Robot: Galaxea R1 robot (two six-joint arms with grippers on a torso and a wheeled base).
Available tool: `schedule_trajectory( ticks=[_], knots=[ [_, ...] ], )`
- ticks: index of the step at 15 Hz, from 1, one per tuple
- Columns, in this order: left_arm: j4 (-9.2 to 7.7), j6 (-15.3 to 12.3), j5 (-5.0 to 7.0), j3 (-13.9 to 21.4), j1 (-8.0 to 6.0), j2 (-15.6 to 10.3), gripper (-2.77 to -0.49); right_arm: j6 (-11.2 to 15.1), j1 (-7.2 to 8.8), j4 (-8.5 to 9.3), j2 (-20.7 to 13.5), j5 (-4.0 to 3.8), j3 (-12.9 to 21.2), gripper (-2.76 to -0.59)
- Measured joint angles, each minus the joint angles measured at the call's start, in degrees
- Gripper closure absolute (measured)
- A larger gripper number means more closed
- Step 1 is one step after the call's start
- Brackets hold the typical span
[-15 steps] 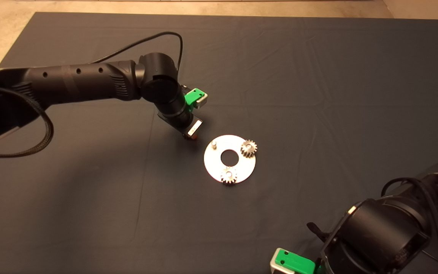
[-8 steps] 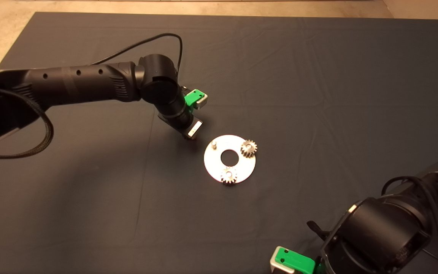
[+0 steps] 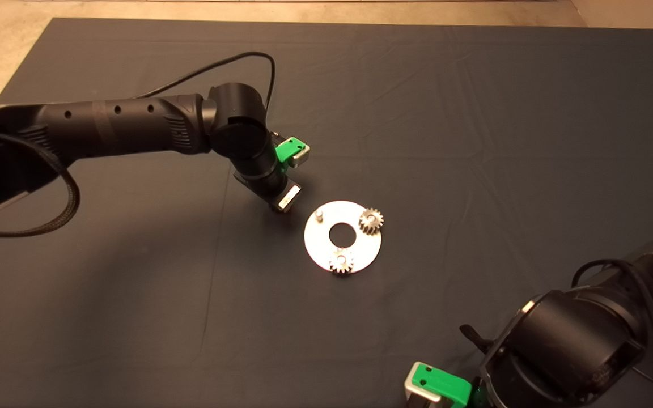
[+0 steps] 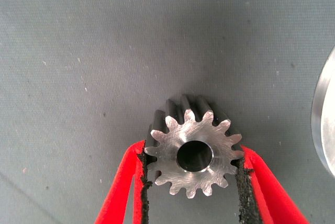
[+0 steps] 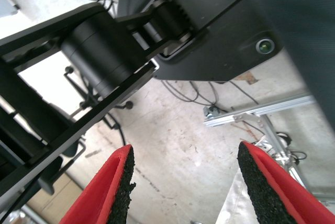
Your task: Install three planetary gears onto the carrier pins
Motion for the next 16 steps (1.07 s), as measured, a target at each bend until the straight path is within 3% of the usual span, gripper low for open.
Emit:
schedule_trajectory(
  ticks=[4, 6, 9, 11, 12, 16],
  knots=[
    [-0.11, 0.0, 2.12, 0.0, -0.85, 1.0, -0.78, -0.7, 1.54, 0.0, -0.1, 0.05, 0.0, -1.45],
    [-0.11, -0.1, 2.38, 0.0, -1.4, 1.8, -0.77, -1.4, 1.65, 0.02, -0.2, 0.05, -0.1, -1.45],
    [-0.16, -0.2, 3.12, 1.1, -1.43, 2.5, -0.77, -2.3, 3.79, 0.06, -0.2, 0.02, -0.5, -1.45],
    [-0.24, -0.2, 7.07, 1.6, -1.51, 3.4, -0.77, -2.6, 6.0, 0.06, -0.2, 0.05, -0.5, -1.45],
    [-0.27, -0.2, 7.68, 1.6, -1.68, 3.6, -0.77, -2.6, 6.8, 0.05, -0.2, 0.05, -0.4, -1.45],
    [-0.11, -0.1, 7.56, 1.6, -2.06, 3.8, -0.77, -3.4, 7.95, 0.04, -0.2, 0.05, 0.4, -1.45]
  ],
)
